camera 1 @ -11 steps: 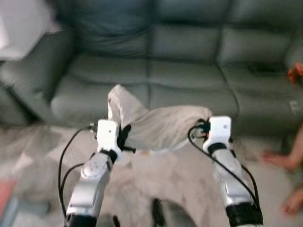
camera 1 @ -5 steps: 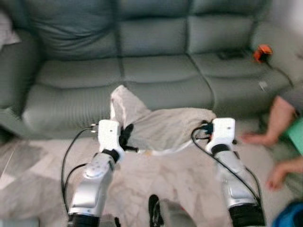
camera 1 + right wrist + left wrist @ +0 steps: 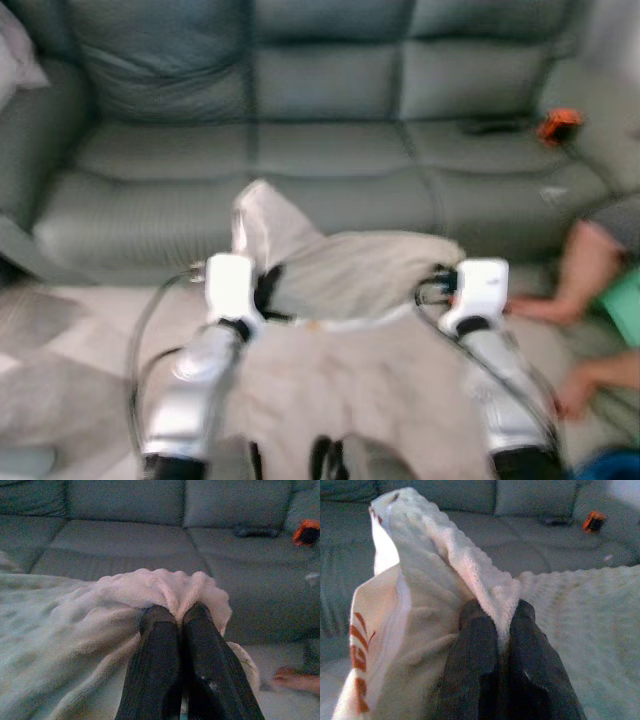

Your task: Move the pillow to the sofa

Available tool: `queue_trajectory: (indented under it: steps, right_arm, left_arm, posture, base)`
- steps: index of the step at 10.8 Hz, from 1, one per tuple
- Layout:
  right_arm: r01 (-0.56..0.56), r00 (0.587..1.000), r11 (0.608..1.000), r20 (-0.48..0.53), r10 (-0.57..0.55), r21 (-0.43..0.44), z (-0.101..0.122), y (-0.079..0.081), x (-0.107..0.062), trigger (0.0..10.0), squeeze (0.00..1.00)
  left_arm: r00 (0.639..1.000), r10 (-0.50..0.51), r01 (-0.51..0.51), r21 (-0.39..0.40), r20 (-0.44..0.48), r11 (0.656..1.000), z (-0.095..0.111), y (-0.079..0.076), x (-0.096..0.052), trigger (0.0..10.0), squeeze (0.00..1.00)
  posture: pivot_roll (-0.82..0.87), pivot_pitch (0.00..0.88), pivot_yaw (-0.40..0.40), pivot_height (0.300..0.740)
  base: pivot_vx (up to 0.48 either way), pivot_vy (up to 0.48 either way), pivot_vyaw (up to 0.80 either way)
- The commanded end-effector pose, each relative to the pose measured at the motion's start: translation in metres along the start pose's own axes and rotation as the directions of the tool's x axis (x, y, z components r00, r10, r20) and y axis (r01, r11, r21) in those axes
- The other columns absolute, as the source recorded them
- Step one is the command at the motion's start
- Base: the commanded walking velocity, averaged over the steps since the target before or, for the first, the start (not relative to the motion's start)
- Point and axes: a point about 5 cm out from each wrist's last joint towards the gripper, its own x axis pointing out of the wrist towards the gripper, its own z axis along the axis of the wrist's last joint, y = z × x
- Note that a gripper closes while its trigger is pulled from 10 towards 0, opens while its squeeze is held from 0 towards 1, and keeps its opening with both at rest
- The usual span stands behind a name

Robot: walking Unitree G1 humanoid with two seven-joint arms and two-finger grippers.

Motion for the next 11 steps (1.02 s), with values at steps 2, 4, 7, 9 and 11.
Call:
queue_trajectory:
  steps: [2, 4, 7, 9, 11]
  right_arm:
    - [0.056, 0.998, 0.998, 0.018, -0.057, 0.028, 0.001, -0.004, -0.012, 10.0, 0.0]
    - [0.138, 0.99, 0.988, 0.021, -0.14, 0.061, -0.003, -0.013, -0.03, 10.0, 0.0]
    - [0.084, 0.995, 0.996, 0.062, -0.084, -0.012, 0.008, -0.014, -0.019, 10.0, 0.0]
    - [0.033, 0.992, 0.998, 0.121, -0.026, -0.058, 0.026, -0.013, 0.0, 10.0, 0.0]
    - [0.002, 0.991, 0.999, 0.131, 0.004, -0.051, 0.032, -0.007, 0.009, 10.0, 0.0]
  left_arm:
    - [0.999, -0.037, 0.036, 0.004, 0.032, 0.999, 0.008, -0.009, 0.002, 10.0, 0.0]
    - [0.999, -0.014, 0.014, 0.005, 0.031, 1.0, 0.008, -0.005, -0.001, 10.0, 0.0]
    - [0.996, -0.051, 0.05, 0.005, 0.068, 0.999, 0.012, -0.009, 0.002, 10.0, 0.0]
    - [0.995, -0.037, 0.038, -0.002, 0.094, 0.999, 0.017, -0.006, 0.002, 10.0, 0.0]
    - [0.995, -0.036, 0.036, -0.005, 0.096, 0.999, 0.017, -0.005, 0.001, 10.0, 0.0]
  posture:
    - [-0.04, 0.13, -0.042, 0.74]
    - [-0.05, 0.137, -0.043, 0.74]
    - [-0.06, 0.136, -0.031, 0.74]
    - [-0.06, 0.14, -0.035, 0.74]
    - [-0.05, 0.144, -0.034, 0.74]
  base:
    - [0.0, -0.351, 0.0]
    - [0.0, -0.351, 0.0]
    - [0.0, 0.0, 0.0]
    - [0.0, 0.0, 0.0]
    - [0.133, 0.0, 0.0]
